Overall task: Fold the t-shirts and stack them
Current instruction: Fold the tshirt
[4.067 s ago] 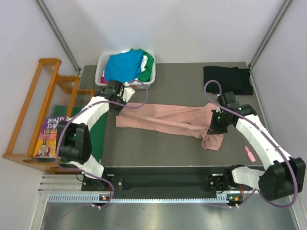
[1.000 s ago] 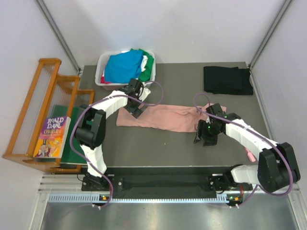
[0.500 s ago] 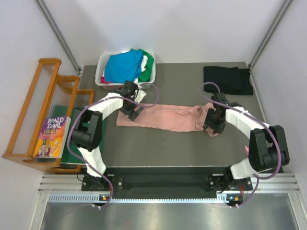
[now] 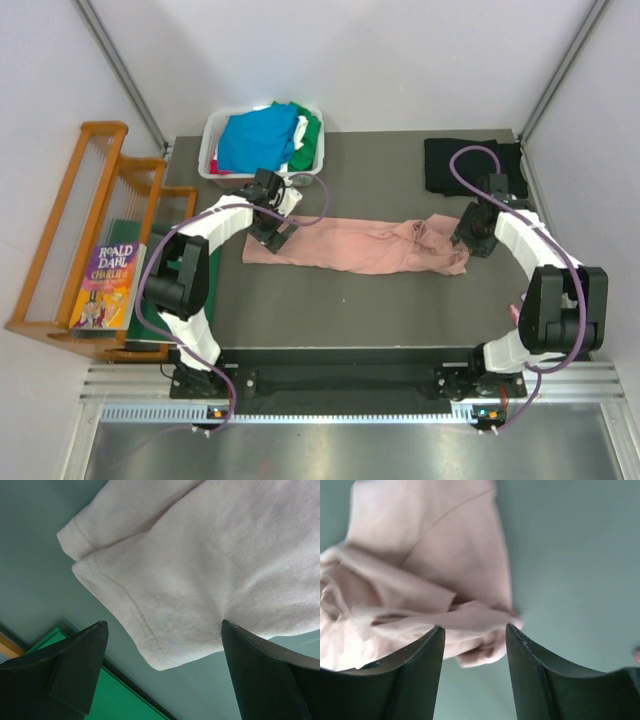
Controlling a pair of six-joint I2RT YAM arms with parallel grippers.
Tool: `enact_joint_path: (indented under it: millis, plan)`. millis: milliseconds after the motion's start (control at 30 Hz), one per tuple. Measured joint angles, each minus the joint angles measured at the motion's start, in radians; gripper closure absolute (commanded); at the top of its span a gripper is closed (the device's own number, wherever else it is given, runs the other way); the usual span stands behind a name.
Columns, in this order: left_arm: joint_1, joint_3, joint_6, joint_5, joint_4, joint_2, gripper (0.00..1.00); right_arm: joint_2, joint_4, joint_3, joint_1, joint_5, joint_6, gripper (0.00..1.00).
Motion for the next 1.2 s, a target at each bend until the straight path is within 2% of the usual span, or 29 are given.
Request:
enact_joint_path:
  millis: [167,300,400,500,633,733,933,1200]
  plan:
    - [0.001,0.0,0.01,0.003,0.0,-0.006,0.01,0.034,0.004,0.0,-0.113,0.022,0.004,0.5]
    - [0.001,-0.01,0.014,0.003,0.0,-0.023,0.01,0.049,0.001,0.002,-0.158,0.027,0.015,0.5]
    - [0.001,-0.011,0.014,0.003,-0.001,-0.026,0.01,0.048,-0.024,0.037,-0.113,0.021,0.019,0.48]
    - [0.001,-0.011,0.014,0.01,-0.001,-0.026,0.01,0.034,-0.064,0.128,0.013,0.014,0.027,0.48]
    - [0.001,-0.011,0.013,0.025,-0.004,-0.026,0.01,-0.027,-0.047,0.228,0.177,-0.077,0.049,0.47]
    - [0.001,-0.011,0.012,0.029,-0.008,-0.026,0.01,-0.04,-0.033,0.255,0.243,-0.155,0.071,0.47]
    - [0.001,-0.007,0.009,0.029,-0.01,-0.026,0.01,0.103,0.001,0.254,0.269,-0.216,0.097,0.48]
    - [0.001,-0.007,0.009,0.029,-0.012,-0.028,0.01,0.361,0.005,0.316,0.227,-0.217,0.096,0.48]
